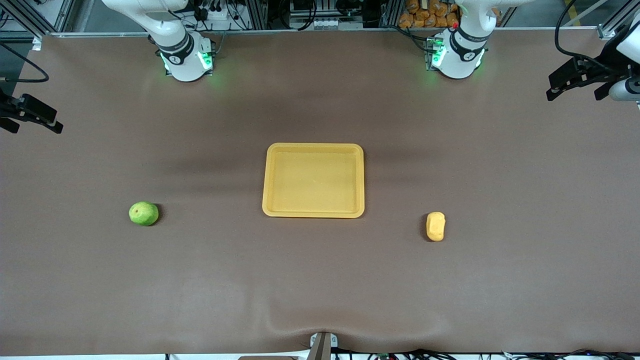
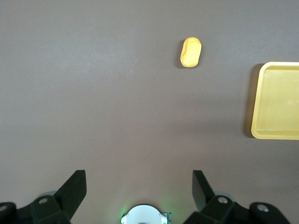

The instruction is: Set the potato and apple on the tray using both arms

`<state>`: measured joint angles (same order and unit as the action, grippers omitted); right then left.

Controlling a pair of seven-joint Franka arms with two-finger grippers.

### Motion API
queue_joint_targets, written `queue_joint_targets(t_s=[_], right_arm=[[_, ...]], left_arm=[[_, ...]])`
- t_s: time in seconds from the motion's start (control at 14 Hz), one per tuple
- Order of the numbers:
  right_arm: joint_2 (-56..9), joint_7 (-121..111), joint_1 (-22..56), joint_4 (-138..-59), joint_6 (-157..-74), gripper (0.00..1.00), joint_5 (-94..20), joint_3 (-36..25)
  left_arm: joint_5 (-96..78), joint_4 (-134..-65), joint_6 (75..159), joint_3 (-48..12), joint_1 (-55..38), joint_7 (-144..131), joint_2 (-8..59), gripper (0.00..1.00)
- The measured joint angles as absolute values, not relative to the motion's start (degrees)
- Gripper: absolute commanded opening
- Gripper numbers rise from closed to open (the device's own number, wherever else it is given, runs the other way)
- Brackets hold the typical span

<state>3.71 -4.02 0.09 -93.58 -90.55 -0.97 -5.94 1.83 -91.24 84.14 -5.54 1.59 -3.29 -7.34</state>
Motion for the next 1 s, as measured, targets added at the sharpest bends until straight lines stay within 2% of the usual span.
queue_joint_targets(t_s=[1.0], right_arm=[[1.49,-4.02,0.12,-92.16,-91.36,1.00,-0.95,-5.89]], left_arm=[[1.83,-91.20,83.50,-5.46,1.64,-3.29,-7.31,1.00]])
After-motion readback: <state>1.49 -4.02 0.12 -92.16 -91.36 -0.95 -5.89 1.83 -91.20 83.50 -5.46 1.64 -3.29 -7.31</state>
